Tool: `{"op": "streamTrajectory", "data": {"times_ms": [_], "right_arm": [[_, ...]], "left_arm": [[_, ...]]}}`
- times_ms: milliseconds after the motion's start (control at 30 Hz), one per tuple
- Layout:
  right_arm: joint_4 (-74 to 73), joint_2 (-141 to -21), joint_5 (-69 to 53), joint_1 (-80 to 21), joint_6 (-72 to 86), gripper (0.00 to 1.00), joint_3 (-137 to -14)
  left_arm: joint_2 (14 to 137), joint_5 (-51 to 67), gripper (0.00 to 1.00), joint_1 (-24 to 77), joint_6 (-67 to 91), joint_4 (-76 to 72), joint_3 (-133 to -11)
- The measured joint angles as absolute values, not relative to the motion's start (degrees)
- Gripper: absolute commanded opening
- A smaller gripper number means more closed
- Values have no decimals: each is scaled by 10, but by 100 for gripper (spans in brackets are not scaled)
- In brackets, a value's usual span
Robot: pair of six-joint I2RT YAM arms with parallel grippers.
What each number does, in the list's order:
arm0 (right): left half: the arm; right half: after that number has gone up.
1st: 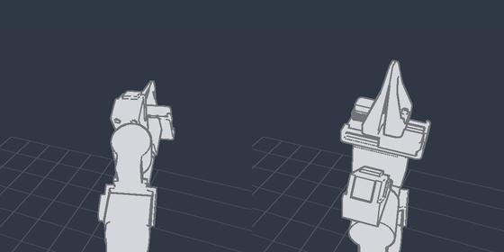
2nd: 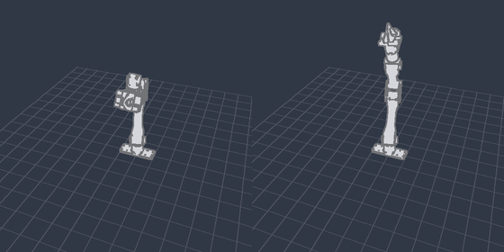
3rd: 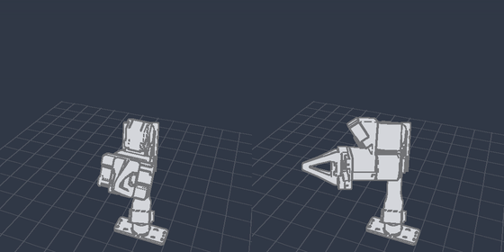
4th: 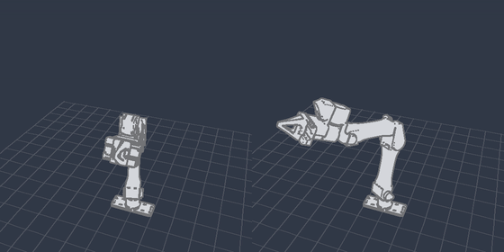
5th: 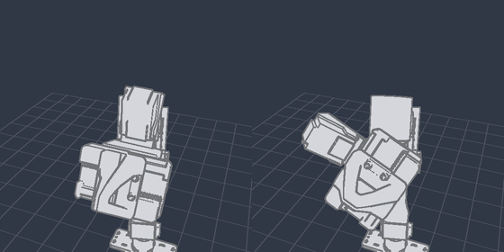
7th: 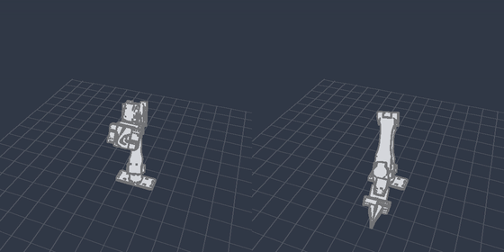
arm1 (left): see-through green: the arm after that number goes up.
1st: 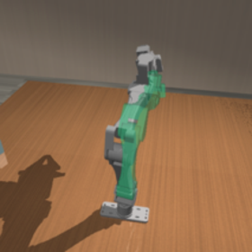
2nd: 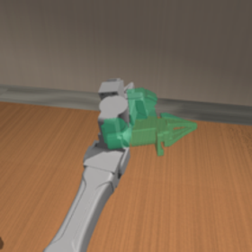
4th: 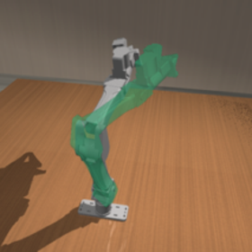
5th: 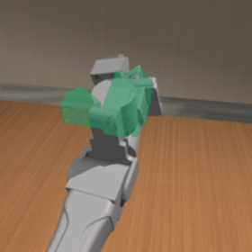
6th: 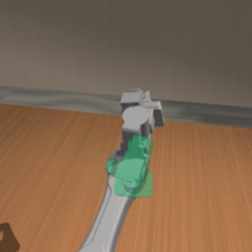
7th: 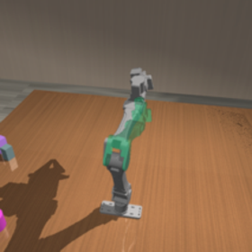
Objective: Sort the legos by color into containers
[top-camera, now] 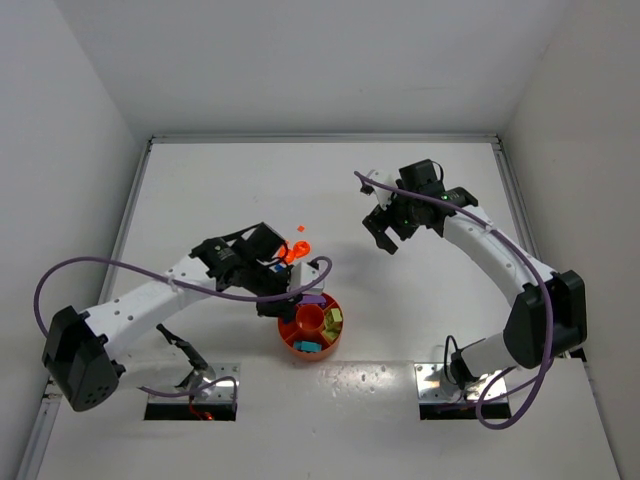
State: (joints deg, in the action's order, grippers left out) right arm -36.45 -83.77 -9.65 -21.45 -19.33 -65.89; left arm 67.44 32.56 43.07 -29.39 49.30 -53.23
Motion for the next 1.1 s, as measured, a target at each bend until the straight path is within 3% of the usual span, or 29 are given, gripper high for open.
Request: {"op": "streamTrajectory", "data": {"times_ms": [33,133,233,667,1100], "right_arm": [[-364,-838,-96,-215,-193,92,-659],[-364,-838,-96,-215,-193,92,-659],[-364,-838,-96,-215,-193,92,-659],[-364,-838,-103,-215,-193,92,-659],[-364,-845,-106,-215,-196,92,-659]], "left_arm": [[676,323,27,431,-296,496,-534],[683,319,40,430,-308,502,-539],[691,316,46,428,-315,509,-539],[697,299,47,327,-319,487,-555],[851,141,46,281,-216,369,-554]]}}
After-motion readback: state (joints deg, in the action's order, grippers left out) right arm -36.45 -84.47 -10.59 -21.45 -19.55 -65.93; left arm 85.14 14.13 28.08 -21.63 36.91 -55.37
